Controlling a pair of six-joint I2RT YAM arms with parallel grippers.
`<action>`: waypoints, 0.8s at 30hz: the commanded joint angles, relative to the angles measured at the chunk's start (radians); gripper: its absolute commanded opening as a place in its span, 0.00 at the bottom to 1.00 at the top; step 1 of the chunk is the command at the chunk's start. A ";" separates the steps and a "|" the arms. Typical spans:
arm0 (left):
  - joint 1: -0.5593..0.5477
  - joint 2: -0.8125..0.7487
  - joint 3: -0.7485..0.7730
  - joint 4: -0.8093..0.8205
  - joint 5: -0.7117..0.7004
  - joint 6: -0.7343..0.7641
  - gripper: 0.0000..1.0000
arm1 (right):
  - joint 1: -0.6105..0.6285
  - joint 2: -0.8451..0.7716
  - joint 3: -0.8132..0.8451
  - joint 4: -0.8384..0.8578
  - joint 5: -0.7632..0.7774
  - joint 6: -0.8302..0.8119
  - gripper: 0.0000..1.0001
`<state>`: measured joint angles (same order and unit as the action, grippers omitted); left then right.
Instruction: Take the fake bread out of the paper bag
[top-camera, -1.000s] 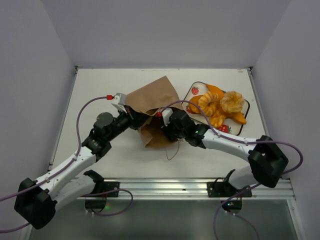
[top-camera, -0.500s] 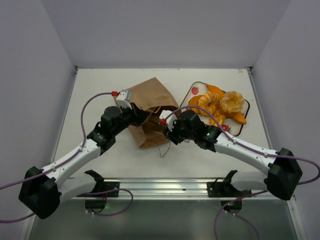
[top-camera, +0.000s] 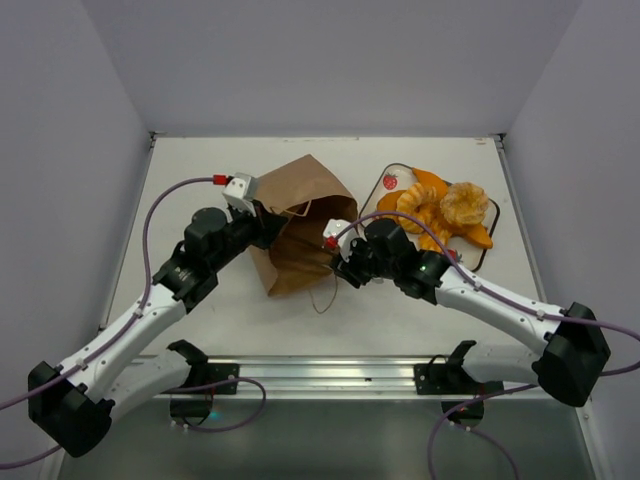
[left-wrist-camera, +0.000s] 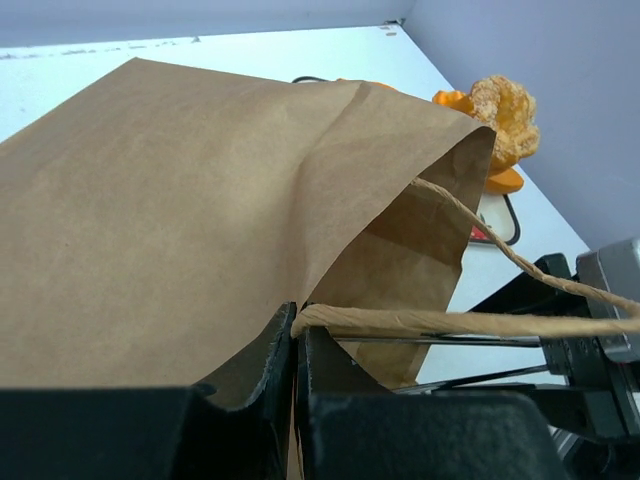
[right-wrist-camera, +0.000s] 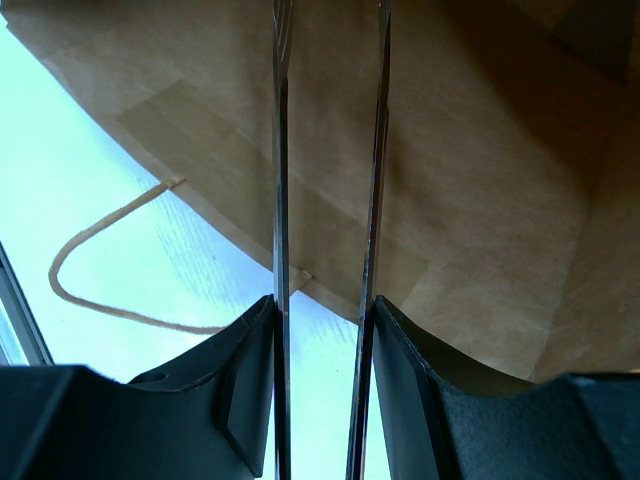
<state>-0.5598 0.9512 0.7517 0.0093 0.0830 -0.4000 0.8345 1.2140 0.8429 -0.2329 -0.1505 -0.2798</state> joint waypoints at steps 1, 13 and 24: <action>-0.003 -0.046 0.035 -0.078 -0.023 0.078 0.06 | -0.006 -0.036 0.002 0.020 -0.030 -0.016 0.44; -0.005 -0.095 0.028 -0.201 -0.077 0.121 0.06 | -0.006 -0.050 0.018 -0.025 -0.063 -0.050 0.43; -0.005 -0.066 -0.043 -0.091 -0.077 0.055 0.13 | -0.020 -0.175 0.053 -0.262 -0.074 -0.251 0.39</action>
<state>-0.5598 0.8635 0.7300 -0.1642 0.0181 -0.3134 0.8280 1.0809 0.8459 -0.4152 -0.2211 -0.4500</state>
